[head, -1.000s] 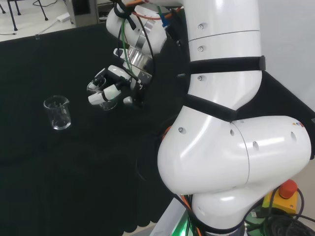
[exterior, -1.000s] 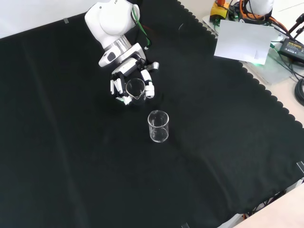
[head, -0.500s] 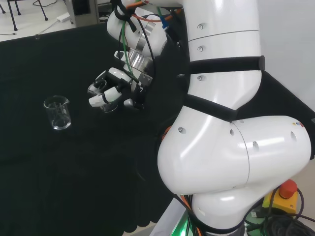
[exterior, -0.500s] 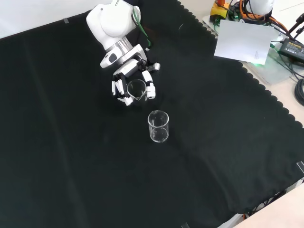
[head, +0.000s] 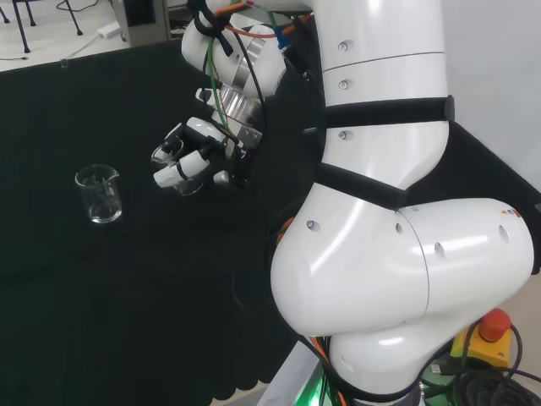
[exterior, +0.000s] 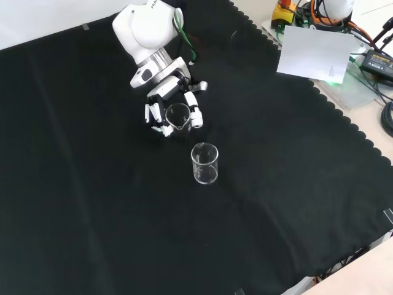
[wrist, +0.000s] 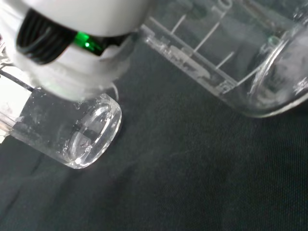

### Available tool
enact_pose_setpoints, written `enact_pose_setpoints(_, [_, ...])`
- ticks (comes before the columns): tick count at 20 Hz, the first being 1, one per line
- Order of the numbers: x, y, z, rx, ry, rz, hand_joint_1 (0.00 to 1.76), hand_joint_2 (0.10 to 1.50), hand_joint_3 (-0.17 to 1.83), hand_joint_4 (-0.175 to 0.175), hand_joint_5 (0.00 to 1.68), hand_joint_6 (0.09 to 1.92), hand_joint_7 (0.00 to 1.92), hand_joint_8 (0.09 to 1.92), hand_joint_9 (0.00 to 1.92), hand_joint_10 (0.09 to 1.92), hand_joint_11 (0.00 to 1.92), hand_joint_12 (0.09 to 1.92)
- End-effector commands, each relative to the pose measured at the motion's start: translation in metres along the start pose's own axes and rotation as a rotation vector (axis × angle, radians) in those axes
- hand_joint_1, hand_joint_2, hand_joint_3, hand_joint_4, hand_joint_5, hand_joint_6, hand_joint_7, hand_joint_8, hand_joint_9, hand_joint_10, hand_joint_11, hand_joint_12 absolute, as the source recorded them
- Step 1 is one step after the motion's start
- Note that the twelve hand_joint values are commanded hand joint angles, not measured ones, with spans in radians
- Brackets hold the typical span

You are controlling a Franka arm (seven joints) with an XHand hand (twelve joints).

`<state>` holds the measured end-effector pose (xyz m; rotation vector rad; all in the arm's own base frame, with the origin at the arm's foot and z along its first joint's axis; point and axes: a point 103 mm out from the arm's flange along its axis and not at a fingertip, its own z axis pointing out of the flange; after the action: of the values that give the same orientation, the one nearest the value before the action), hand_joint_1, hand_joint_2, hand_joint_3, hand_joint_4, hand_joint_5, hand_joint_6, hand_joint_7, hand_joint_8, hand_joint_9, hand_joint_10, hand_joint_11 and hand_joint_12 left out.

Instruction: Place the beaker back on the table.

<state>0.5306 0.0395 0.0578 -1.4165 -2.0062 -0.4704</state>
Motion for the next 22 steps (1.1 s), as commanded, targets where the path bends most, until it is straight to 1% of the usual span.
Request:
enact_pose_setpoints(1, [-0.002,-0.002,0.001,0.021,0.015,-0.003,1.1,0.94,0.11,0.17,1.24,0.56,1.43,0.09,1.45,0.09,0.71,1.16])
enact_pose_setpoints(3, [-0.003,-0.003,0.0,0.028,0.025,-0.002,1.09,0.87,0.08,0.064,1.06,0.65,1.37,0.09,1.38,0.09,0.62,1.2])
enact_pose_setpoints(4, [-0.003,-0.003,-0.001,0.028,0.027,-0.002,1.08,0.82,0.14,0.029,0.99,0.69,1.33,0.09,1.35,0.09,0.57,1.22])
enact_pose_setpoints(6, [-0.003,-0.005,-0.002,0.031,0.02,-0.01,1.07,0.68,0.39,-0.009,0.91,0.76,1.27,0.09,1.29,0.09,0.5,1.25])
enact_pose_setpoints(8, [-0.002,-0.006,-0.005,0.032,0.016,-0.015,1.05,0.57,0.6,-0.03,0.84,0.8,1.23,0.09,1.24,0.09,0.44,1.28])
enact_pose_setpoints(10, [-0.002,-0.008,-0.007,0.028,0.006,-0.02,1.04,0.52,0.68,-0.045,0.77,0.82,1.19,0.09,1.2,0.09,0.4,1.29])
enact_pose_setpoints(13, [-0.001,-0.011,-0.012,0.022,-0.022,-0.028,1.03,0.5,0.7,-0.055,0.72,0.82,1.15,0.09,1.17,0.09,0.36,1.29])
enact_pose_setpoints(18, [0.002,-0.015,-0.018,0.025,-0.079,-0.037,1.02,0.49,0.7,-0.062,0.67,0.81,1.12,0.09,1.14,0.09,0.31,1.3])
enact_pose_setpoints(22, [0.004,-0.016,-0.019,0.056,-0.127,-0.024,1.0,0.48,0.7,-0.069,0.58,0.77,1.07,0.09,1.1,0.09,0.25,1.32])
